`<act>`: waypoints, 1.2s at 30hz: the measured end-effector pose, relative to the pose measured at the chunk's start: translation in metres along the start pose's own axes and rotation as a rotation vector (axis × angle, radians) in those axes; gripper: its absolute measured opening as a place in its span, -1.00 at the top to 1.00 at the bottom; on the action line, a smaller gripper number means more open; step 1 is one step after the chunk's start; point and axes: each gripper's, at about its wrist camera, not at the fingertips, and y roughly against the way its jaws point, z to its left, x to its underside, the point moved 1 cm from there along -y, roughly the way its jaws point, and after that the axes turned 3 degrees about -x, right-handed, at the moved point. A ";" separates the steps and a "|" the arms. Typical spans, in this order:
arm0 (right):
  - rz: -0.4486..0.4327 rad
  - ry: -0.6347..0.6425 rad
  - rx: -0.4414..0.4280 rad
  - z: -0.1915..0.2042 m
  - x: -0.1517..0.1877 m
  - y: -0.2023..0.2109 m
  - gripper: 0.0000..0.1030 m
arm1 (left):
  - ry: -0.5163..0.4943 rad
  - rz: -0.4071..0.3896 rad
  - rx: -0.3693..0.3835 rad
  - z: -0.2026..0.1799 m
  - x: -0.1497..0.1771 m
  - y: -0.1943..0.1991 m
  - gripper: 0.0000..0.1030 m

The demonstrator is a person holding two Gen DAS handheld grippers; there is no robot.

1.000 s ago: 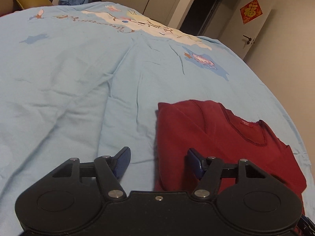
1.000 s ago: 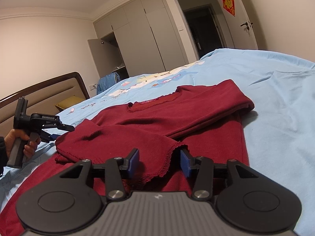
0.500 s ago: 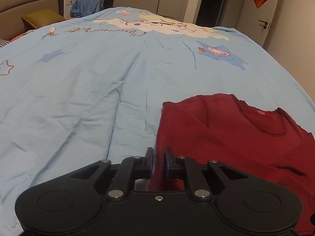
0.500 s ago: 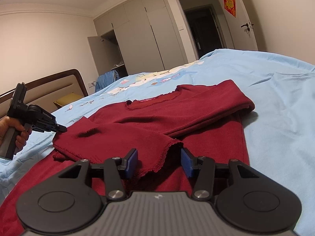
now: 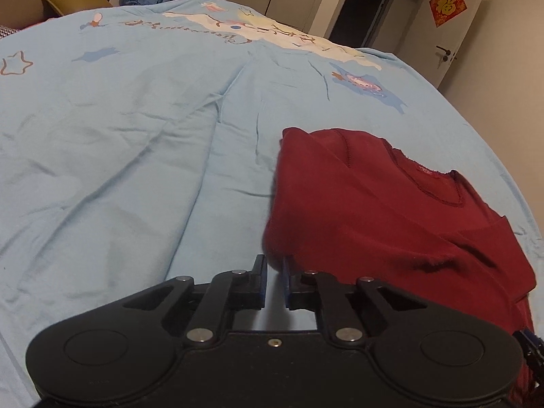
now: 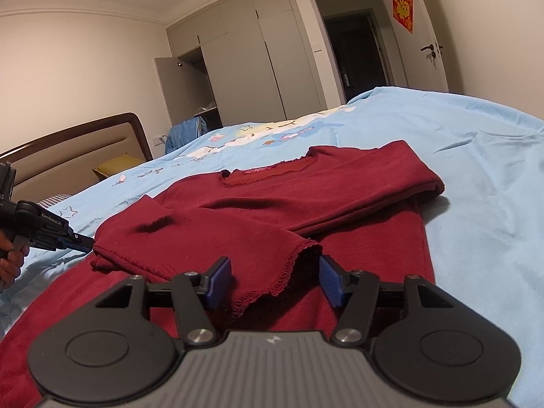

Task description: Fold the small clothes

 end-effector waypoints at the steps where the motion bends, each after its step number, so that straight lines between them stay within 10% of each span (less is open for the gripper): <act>1: 0.001 0.002 0.001 0.000 0.000 0.000 -0.23 | 0.005 -0.004 0.001 -0.001 0.001 0.001 0.83; 7: 0.006 0.025 0.011 0.005 0.001 0.000 -0.35 | -0.030 -0.013 -0.020 -0.009 0.012 0.018 0.58; 20: 0.109 0.199 0.021 0.025 0.010 0.042 -0.96 | -0.245 -0.165 -0.098 -0.047 0.093 0.112 -0.97; 36: 0.258 0.460 0.252 0.015 0.064 0.164 -0.99 | -0.329 -0.199 -0.060 -0.074 0.212 0.165 -0.99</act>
